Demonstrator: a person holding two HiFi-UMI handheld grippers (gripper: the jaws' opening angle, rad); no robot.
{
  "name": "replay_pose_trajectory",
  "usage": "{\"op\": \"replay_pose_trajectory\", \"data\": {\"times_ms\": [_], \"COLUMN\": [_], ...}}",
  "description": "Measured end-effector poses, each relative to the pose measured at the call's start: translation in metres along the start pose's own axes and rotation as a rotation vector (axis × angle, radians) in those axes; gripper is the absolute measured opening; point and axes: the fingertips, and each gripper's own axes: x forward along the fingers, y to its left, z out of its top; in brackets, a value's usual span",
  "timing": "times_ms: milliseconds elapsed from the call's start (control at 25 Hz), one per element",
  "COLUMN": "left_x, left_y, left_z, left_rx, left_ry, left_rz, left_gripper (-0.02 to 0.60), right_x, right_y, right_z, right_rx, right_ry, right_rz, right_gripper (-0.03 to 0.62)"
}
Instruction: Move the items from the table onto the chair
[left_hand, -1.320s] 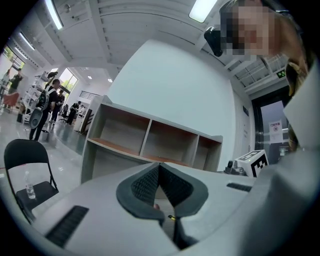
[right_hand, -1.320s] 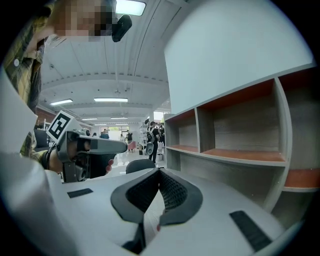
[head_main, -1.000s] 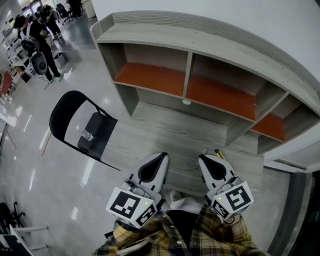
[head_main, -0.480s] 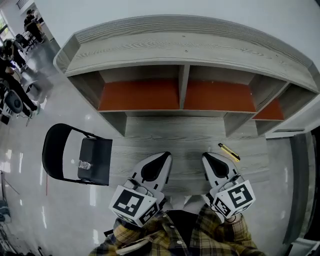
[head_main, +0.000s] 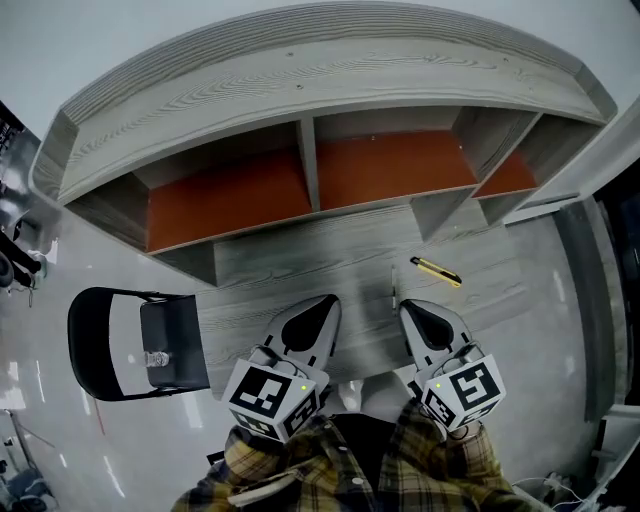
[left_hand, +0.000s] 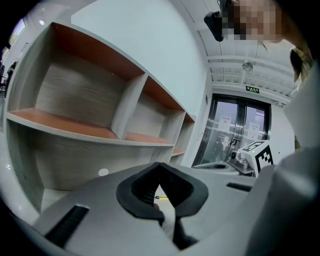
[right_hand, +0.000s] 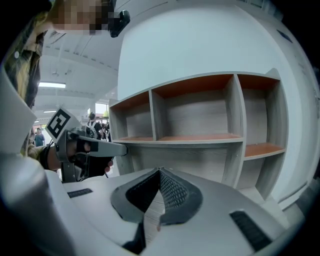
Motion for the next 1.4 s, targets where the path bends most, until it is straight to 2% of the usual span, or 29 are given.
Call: {"op": "replay_pose_trajectory", "data": {"times_ms": [320,720,840,1120,1400], "left_x": [0.048,0.105,0.123,0.163,0.195], "left_y": [-0.027,-0.05,-0.057,-0.058,-0.035], "left_z": [-0.014,-0.048,-0.063,-0.116,-0.203], "left_rx": [0.004,-0.053,-0.079,-0.139,-0.2], "left_ry": [0.041,0.125,0.164,0.27,0.444], "left_rz": [-0.029,0.007,0.01,0.073,0.186], "left_gripper": [0.005,0.009,0.044,0.129,0.14], "right_x": [-0.019,-0.039,-0.045,-0.056,-0.063], "right_y": [-0.036,-0.085,-0.1,-0.128,-0.147], "right_z": [0.003,-0.009,-0.016,-0.036,-0.063], "right_rx": [-0.011,0.019,0.039,0.072,0.091], "right_ry": [-0.017,-0.007,0.003,0.027,0.071], "right_rz": [-0.017,0.005,0.019,0.07,0.123], "right_gripper": [0.017,0.017,0.017,0.017,0.017]}}
